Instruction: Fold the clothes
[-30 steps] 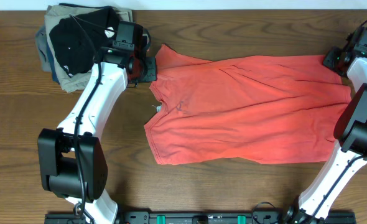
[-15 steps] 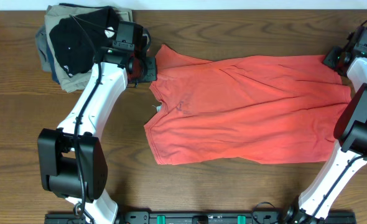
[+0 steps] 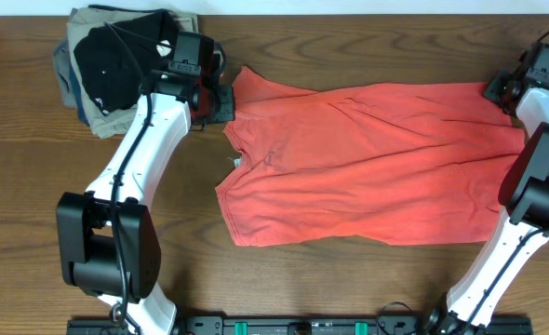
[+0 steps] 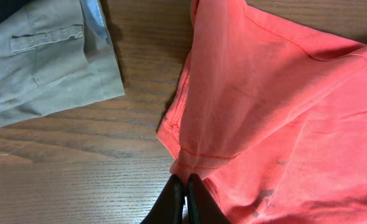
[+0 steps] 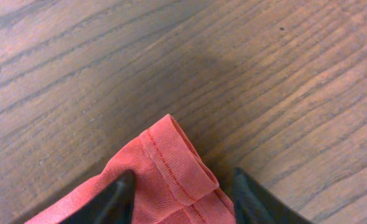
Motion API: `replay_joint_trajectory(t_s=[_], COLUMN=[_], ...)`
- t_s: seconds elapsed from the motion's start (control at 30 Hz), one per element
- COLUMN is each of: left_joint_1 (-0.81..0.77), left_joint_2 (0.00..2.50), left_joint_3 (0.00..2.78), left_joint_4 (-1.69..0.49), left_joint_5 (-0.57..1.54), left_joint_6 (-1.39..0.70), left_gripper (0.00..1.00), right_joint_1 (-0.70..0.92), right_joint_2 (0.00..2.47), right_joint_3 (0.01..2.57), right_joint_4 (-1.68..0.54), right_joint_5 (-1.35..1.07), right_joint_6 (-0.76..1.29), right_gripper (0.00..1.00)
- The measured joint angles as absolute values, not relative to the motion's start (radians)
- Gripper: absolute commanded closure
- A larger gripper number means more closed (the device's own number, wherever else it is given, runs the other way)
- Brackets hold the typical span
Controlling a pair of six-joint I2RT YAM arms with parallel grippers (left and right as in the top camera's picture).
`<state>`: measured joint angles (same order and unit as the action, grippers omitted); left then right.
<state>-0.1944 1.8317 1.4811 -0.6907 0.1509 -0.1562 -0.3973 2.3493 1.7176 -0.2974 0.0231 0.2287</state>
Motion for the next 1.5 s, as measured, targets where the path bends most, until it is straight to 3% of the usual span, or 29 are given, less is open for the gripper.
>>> replay_joint_trajectory(t_s=[0.5,1.27,1.5], left_joint_1=[-0.195,-0.194,-0.195], left_joint_2=[1.832,1.827,1.727], left_joint_3=[1.481,1.481,1.481], left_joint_4=[-0.683,-0.646,-0.667], left_joint_5=[0.151,0.151,0.151], left_joint_6=[-0.156,-0.156,-0.157], left_gripper=[0.94,0.94,0.94], right_joint_1=[-0.415,-0.418,-0.425], right_joint_2=[2.350,2.331,2.235], right_joint_3=[1.718,1.738,1.739], right_joint_4=[-0.302,-0.395,-0.454], right_joint_5=[0.025,0.027,0.027], right_joint_6=[0.229,0.239,0.257], right_gripper=[0.98,0.99,0.99])
